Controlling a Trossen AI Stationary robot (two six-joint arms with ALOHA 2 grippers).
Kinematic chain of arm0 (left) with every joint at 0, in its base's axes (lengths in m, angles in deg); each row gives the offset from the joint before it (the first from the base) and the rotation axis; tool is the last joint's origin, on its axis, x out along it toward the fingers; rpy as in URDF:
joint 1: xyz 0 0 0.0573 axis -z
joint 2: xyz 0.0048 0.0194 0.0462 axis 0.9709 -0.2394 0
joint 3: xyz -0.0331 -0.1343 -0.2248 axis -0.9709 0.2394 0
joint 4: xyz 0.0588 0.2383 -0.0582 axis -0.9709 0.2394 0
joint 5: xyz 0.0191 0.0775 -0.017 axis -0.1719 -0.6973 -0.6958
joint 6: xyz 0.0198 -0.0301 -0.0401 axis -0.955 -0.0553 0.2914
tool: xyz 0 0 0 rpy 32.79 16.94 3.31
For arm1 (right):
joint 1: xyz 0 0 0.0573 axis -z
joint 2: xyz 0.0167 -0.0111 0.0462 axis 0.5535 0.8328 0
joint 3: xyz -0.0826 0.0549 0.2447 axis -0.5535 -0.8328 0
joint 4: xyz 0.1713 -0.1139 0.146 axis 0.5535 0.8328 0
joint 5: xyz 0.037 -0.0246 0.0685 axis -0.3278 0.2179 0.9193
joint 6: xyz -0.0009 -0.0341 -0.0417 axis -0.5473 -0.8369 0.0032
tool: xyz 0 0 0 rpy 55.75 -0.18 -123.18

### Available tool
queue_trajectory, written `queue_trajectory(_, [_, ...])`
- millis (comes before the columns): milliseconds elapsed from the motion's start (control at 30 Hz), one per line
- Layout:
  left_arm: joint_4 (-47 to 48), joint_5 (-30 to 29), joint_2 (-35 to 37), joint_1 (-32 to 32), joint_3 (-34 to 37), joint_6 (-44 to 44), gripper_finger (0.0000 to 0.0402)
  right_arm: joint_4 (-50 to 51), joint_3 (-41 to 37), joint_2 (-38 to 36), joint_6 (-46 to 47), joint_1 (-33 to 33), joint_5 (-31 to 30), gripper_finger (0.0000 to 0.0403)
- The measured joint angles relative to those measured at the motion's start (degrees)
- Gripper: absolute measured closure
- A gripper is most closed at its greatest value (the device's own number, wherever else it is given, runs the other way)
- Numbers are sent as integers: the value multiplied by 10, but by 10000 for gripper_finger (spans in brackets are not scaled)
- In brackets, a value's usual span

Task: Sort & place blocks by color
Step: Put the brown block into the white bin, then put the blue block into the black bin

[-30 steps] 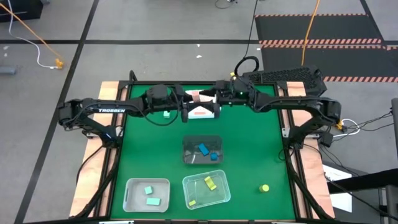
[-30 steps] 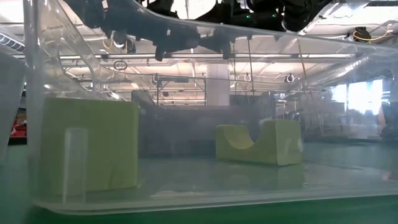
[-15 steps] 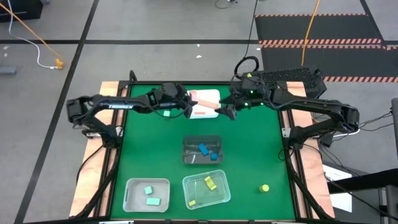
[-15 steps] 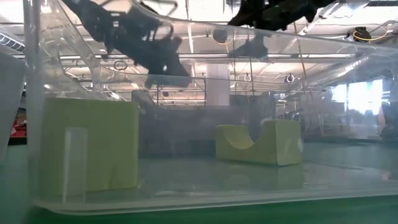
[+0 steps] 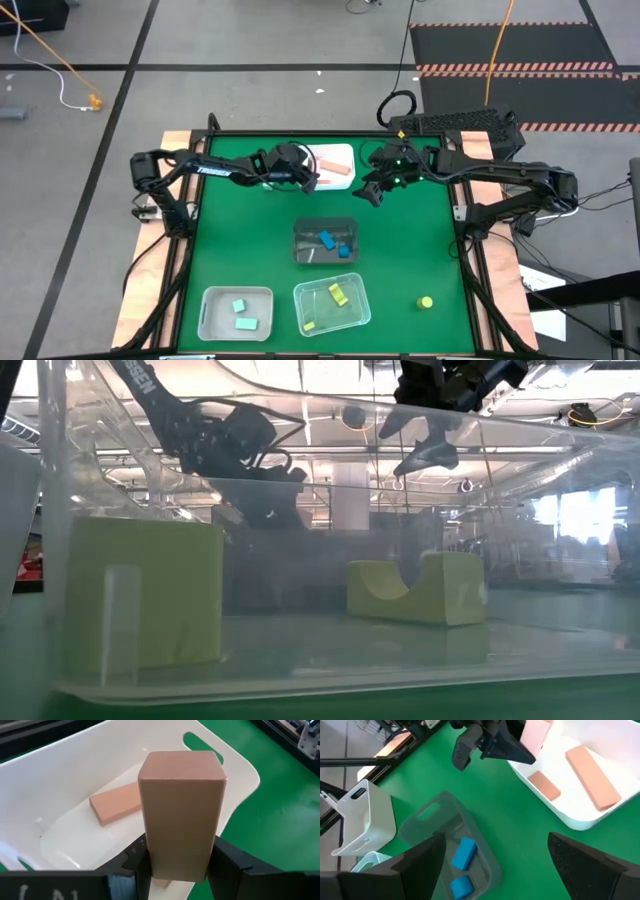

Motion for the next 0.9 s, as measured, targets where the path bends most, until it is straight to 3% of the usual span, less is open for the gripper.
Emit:
queue_trajectory(367, [-14, -7, -2, 4, 0, -3, 183, -2, -11, 0, -10, 1, 0, 65])
queue_trajectory(600, [-32, -7, -1, 8, 0, -2, 135, -73, -69, 0, 9, 1, 0, 65])
queue_trajectory(733, [-60, -7, 26, 9, 0, -16, 127, -113, -99, 0, 26, 1, 0, 65])
queue_trajectory(900, [-28, -7, 85, 10, 0, -57, 135, -161, -121, 0, 18, 1, 0, 65])
